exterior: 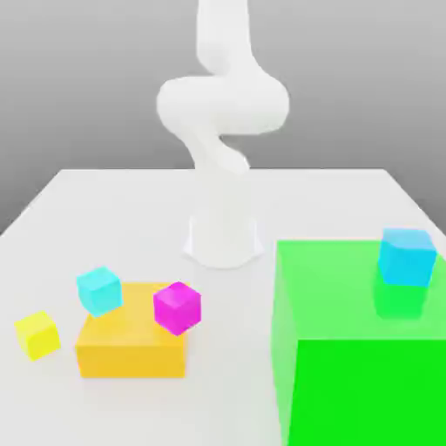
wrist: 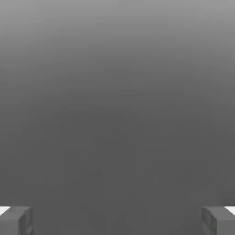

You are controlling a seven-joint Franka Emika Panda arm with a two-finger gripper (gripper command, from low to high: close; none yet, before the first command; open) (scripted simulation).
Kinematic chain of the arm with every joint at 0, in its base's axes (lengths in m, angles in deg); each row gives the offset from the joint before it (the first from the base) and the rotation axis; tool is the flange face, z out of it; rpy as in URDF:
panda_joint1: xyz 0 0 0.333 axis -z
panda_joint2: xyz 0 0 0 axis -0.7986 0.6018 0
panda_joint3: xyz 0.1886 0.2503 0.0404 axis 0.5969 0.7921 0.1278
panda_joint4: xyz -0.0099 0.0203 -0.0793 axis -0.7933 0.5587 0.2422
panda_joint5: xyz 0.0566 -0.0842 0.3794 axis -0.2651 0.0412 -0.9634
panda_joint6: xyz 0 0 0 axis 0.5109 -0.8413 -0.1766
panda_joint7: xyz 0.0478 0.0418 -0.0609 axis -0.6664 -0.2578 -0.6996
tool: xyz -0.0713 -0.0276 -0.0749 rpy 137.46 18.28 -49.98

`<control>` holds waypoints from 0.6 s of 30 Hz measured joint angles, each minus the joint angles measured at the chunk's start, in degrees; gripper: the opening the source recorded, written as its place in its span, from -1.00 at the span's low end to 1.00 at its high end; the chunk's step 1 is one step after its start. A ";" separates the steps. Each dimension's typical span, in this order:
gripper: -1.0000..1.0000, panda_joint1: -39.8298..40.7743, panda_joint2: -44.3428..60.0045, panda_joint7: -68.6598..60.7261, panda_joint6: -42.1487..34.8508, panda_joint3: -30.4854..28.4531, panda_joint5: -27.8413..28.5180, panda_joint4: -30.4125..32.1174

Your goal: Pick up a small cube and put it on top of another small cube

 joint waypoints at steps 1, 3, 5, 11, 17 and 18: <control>0.00 -0.26 1.52 -2.21 0.74 -1.29 0.37 0.49; 0.00 -0.84 4.36 -6.37 2.13 -3.92 1.10 1.41; 0.00 -1.28 7.10 -10.63 3.56 -6.49 1.58 2.34; 0.00 -2.43 15.16 -23.95 7.67 -14.53 2.11 5.05; 0.00 -3.57 23.32 -38.36 11.89 -22.97 1.10 7.80; 0.00 -3.92 24.70 -40.81 12.60 -24.54 0.85 8.26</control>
